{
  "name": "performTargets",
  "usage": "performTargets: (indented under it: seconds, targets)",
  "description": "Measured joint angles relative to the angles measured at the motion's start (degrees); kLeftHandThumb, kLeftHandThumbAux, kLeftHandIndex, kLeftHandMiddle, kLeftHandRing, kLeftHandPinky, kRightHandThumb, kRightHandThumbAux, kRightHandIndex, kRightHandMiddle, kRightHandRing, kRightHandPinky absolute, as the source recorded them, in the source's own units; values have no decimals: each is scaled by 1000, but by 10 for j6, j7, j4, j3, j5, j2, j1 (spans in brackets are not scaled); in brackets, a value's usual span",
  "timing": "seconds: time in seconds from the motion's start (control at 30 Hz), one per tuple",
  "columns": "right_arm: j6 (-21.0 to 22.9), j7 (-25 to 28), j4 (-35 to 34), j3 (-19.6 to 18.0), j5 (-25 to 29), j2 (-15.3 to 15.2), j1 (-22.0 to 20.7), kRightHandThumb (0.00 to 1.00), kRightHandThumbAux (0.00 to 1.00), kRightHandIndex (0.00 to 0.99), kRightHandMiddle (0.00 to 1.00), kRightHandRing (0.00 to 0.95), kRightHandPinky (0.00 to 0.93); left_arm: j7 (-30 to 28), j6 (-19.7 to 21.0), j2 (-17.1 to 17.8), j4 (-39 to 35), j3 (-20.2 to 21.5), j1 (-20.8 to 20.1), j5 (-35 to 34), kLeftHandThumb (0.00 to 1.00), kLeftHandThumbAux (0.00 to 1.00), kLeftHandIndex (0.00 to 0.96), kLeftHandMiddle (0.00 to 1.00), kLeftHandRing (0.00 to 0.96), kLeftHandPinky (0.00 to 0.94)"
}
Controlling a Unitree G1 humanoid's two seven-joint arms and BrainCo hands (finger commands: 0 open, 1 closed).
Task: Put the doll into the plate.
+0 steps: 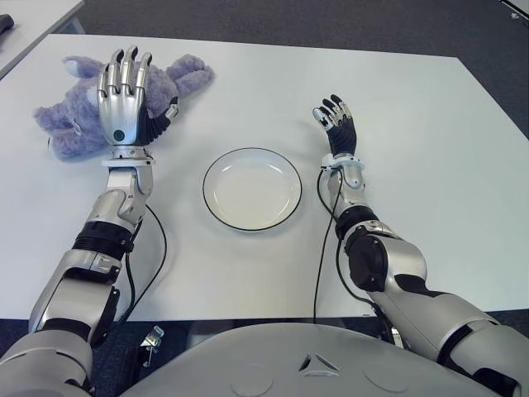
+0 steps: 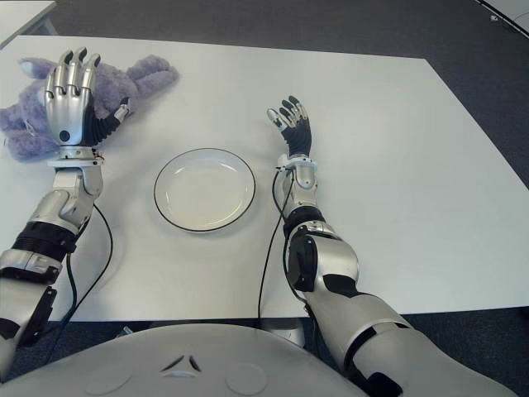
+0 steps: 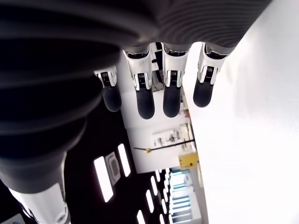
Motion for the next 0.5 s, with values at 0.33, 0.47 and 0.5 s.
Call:
performTargets:
  seconds: [0.33,0.47,0.5]
  targets:
    - [0,0,0,0,0,0,0,42,719,130,173,137,125,-2,51,0,-103,0,0,27,277,305,0,53,31,0]
    - [0,0,0,0,0,0,0,45,716,132,174,136,128,-10,71,0,-133,0,1,44,265,297,0,48,27,0]
    - [0,0,0,0,0,0,0,46,716,133,175,137,129,-14,77,1,-141,0,1,48,264,295,0,45,23,0]
